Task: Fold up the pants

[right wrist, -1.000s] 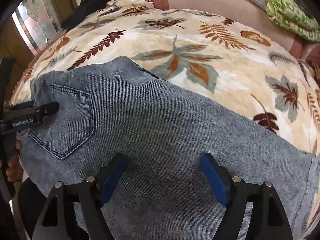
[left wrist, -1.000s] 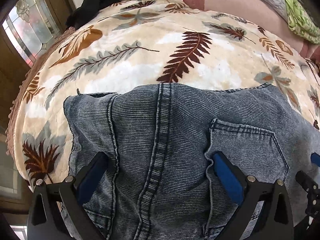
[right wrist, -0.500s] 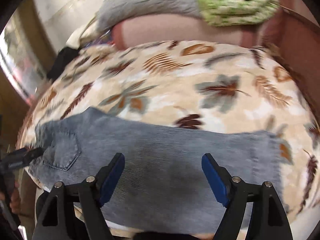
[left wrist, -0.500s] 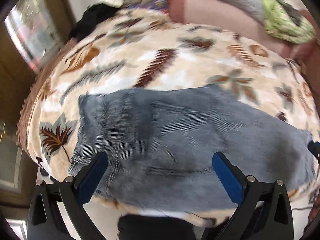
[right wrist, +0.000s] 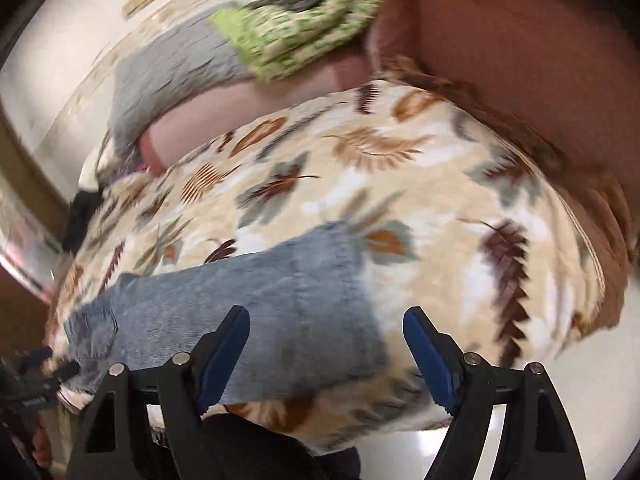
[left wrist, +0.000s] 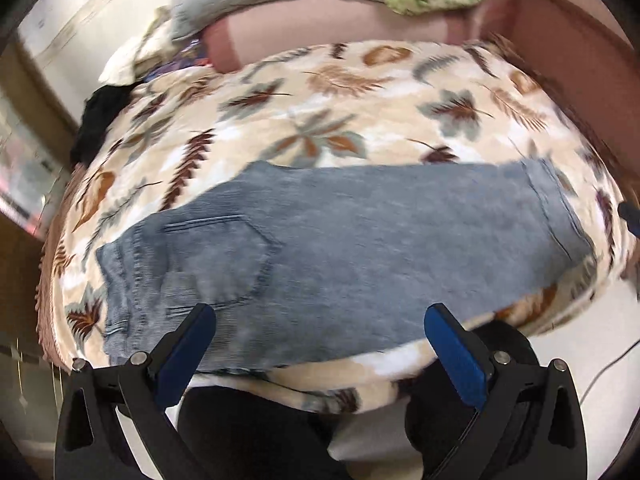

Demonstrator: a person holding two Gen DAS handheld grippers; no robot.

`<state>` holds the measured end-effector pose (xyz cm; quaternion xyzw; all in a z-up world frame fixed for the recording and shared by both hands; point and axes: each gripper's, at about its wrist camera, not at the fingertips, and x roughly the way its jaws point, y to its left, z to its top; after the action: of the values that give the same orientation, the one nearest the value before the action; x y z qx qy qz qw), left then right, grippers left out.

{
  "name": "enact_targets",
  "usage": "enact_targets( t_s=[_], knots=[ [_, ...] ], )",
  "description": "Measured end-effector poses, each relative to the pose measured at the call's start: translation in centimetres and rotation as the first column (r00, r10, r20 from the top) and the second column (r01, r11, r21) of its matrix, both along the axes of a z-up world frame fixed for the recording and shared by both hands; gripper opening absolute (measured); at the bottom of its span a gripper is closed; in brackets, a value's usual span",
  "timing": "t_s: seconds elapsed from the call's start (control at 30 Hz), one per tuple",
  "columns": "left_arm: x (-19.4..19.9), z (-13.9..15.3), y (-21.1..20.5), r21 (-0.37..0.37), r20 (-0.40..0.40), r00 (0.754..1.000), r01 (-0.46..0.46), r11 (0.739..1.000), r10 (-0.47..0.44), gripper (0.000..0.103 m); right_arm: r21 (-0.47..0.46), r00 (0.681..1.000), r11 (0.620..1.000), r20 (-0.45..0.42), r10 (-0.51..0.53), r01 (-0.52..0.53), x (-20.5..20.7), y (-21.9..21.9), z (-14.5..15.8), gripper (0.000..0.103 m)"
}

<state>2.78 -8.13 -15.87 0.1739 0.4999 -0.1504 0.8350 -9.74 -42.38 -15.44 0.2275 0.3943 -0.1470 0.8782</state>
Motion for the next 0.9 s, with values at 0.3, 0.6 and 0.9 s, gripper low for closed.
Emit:
enact_targets(
  t_s=[0.3, 0.6, 0.9],
  knots=[
    [-2.3, -2.0, -4.5, 0.071, -0.037, 0.994, 0.105, 0.992, -0.102, 0.103, 0.353, 0.991, 0.933, 0.075, -0.109, 0.076, -4.6, -7.5, -4.1, 0.082],
    [-1.0, -4.5, -4.1, 0.099, -0.095, 0.994, 0.065, 0.993, -0.055, 0.103, 0.539, 0.998, 0.842, 0.047, -0.041, 0.009, -0.6, -5.9, -9.3, 0.082],
    [1.5, -6.2, -2.2, 0.084, -0.121, 0.993, 0.004, 0.996, 0.006, 0.103, 0.518, 0.999, 0.854, -0.036, -0.033, 0.047, 2.6, -4.6, -11.0, 0.023]
  ],
)
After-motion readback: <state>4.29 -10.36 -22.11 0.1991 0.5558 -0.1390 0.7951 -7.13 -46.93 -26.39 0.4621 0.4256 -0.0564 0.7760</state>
